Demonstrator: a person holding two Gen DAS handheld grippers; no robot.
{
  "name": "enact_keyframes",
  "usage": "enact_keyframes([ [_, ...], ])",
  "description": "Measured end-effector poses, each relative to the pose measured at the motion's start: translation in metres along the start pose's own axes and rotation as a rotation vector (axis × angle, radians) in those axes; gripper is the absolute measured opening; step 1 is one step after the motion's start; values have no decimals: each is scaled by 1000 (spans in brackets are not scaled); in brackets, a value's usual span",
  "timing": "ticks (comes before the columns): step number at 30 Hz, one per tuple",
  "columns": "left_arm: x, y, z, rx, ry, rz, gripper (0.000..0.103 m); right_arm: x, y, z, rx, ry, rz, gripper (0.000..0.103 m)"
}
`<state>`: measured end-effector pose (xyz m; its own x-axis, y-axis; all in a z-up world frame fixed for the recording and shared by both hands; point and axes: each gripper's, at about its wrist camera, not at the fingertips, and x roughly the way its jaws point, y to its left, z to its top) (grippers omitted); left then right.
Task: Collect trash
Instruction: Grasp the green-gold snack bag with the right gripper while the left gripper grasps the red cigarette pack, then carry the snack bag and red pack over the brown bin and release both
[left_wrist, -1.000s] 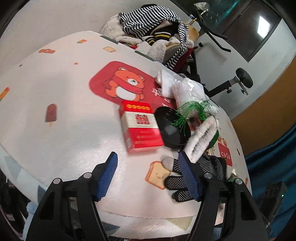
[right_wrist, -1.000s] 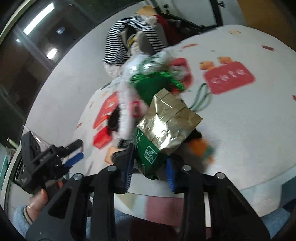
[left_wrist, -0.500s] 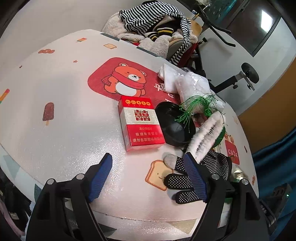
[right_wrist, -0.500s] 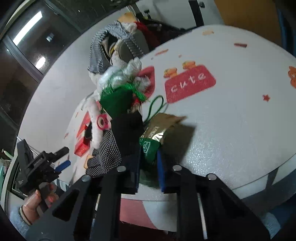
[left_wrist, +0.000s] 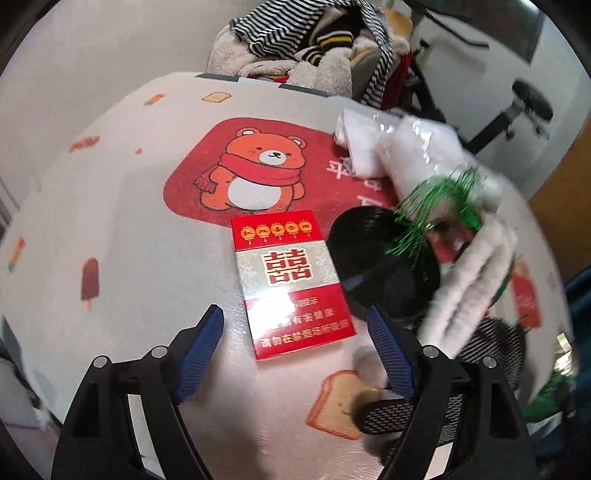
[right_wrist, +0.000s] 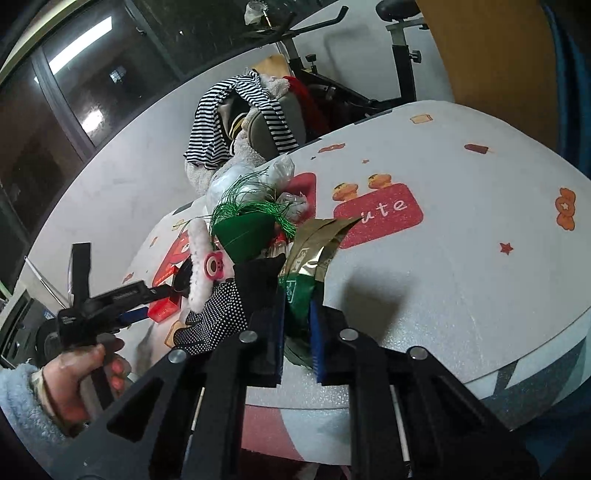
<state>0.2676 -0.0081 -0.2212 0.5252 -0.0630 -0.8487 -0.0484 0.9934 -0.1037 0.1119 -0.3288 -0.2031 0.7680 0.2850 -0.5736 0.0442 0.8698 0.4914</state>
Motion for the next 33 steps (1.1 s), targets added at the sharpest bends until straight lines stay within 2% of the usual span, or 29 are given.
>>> enact_keyframes([
  [4,9,1,1,48,17,46,65,0,-3,0,3,0,-1,15],
  [6,14,2,3,64,22,65,64,1,-3,0,5,5,1,15],
  [8,16,0,5,94,20,79,56,2,-1,0,-1,9,2,15],
  [14,-2,4,1,128,-18,-24,56,-2,3,0,-11,18,15,15],
  [16,-17,8,-4,129,-34,-69,56,-5,7,0,-17,20,26,15],
  [23,-71,11,-29,164,-76,-142,56,-18,25,-7,-43,34,69,15],
  [27,-104,6,-64,225,-76,-214,56,-28,34,-15,-70,50,81,15],
  [33,-137,-8,-123,369,-79,-252,56,-44,40,-32,-96,57,87,15],
])
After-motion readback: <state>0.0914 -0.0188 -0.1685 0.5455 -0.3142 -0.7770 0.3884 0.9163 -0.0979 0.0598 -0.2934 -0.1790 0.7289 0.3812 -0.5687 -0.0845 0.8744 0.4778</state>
